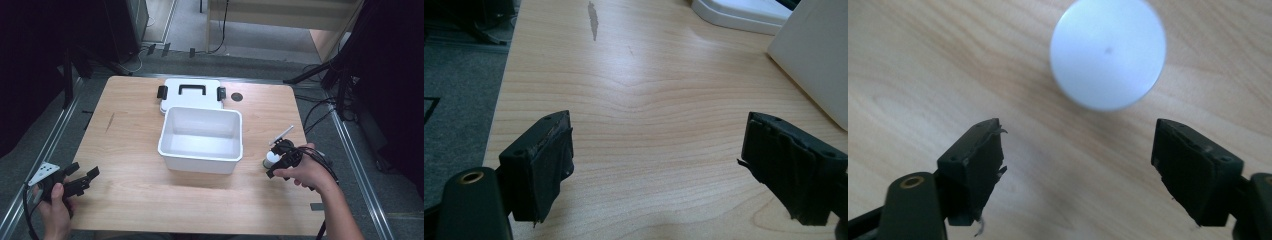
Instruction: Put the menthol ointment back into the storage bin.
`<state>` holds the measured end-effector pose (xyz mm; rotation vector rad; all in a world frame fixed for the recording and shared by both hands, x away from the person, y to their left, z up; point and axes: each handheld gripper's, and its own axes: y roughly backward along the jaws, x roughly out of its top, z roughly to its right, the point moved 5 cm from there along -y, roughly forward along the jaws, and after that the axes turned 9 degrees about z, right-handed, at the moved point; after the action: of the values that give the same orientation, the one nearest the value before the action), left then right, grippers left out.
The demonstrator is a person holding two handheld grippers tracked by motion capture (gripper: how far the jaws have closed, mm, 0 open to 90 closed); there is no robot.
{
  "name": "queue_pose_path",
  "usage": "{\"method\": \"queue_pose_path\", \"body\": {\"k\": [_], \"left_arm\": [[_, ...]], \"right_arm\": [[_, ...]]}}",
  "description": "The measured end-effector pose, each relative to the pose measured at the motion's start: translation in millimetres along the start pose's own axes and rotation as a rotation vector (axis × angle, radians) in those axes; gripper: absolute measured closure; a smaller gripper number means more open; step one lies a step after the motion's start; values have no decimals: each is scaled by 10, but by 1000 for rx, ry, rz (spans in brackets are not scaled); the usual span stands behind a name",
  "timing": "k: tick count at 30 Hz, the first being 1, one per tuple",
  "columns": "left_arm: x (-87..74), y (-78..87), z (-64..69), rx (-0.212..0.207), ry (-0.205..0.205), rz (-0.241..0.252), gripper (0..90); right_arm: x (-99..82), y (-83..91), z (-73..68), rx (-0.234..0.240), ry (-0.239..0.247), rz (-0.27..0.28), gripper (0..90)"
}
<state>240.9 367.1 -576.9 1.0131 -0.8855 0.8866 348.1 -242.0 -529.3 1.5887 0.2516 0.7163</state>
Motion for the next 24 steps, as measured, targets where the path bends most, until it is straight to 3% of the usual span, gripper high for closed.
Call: {"method": "queue_pose_path", "body": {"k": [1, 5, 18, 24], "left_arm": [[0, 1, -1, -2, -1, 0, 143], [0, -1, -1, -2, -1, -1, 143], [1, -5, 0, -6, -4, -3, 143], [0, -7, 0, -6, -2, -4, 143]], "right_arm": [[57, -21, 25, 3, -27, 10, 275], [132, -51, 75, 2, -45, 10, 329], [291, -82, 108, 1, -50, 18, 420], [322, -97, 106, 24, -47, 4, 484]]}}
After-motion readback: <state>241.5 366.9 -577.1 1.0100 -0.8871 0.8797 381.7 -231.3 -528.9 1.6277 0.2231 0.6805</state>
